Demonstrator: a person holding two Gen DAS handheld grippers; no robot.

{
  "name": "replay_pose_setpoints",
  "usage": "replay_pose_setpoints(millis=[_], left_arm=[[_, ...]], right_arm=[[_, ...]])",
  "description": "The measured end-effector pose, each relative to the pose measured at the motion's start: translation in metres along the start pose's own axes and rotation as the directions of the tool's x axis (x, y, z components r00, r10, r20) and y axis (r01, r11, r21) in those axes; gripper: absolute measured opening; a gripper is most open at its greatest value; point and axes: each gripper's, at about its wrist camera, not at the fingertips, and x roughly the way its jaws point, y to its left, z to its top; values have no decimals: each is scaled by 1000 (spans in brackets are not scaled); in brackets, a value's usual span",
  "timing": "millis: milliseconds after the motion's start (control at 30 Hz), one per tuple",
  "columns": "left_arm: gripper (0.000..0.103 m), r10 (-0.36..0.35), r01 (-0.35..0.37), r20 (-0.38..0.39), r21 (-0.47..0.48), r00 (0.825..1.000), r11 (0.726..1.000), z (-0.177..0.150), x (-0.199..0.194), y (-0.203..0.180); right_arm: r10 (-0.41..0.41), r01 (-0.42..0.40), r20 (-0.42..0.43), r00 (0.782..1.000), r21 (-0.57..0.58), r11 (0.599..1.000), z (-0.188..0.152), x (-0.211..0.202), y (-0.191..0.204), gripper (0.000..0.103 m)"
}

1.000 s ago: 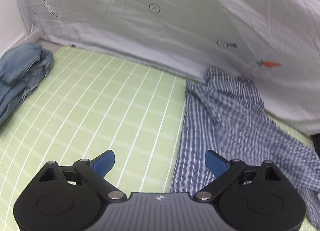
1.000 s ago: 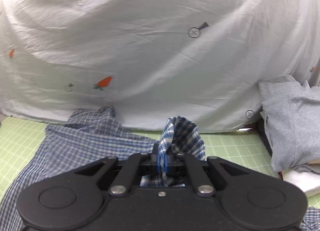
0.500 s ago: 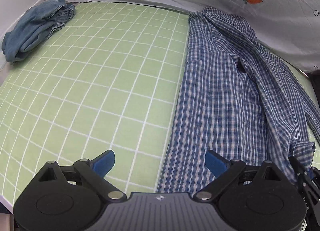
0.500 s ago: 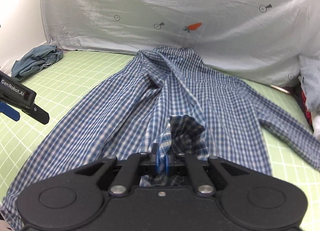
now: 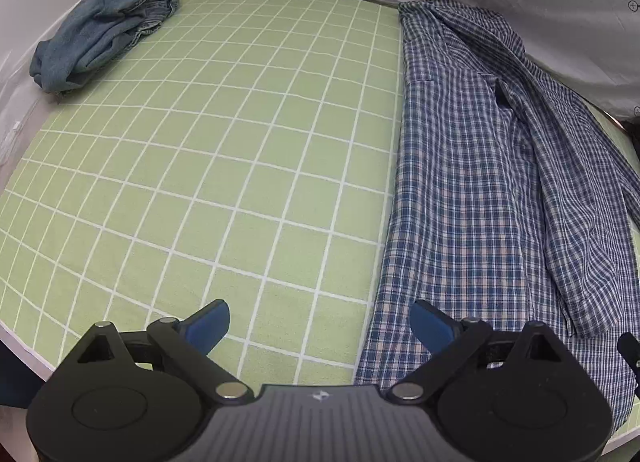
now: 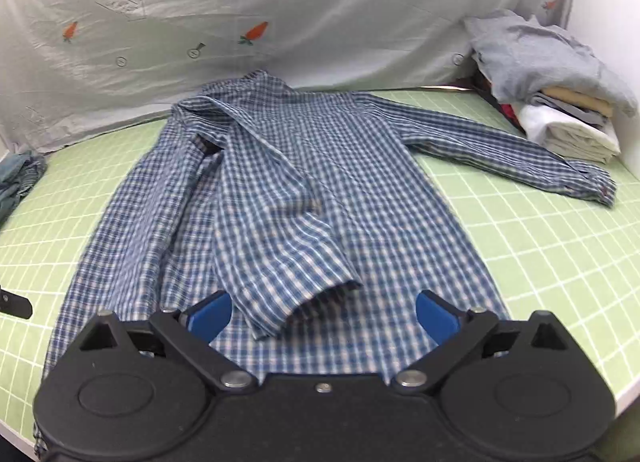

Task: Fold clothes

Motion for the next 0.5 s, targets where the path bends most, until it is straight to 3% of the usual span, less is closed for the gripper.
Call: replay_pose_setpoints(millis=[133, 300, 500], left_arm=[[96, -20, 21, -20, 29, 1000, 999, 4, 3, -14], [97, -27, 27, 0, 80, 1000, 996, 1, 3, -59], [97, -28, 25, 28, 108, 999, 994, -6, 4, -126]], right_arm=[[-101, 101, -18, 995, 62, 993, -11, -16, -28, 103], [-179, 183, -40, 983, 144, 972, -19, -19, -71, 103], [-186, 190, -43, 982, 169, 967, -22, -5, -135, 103]])
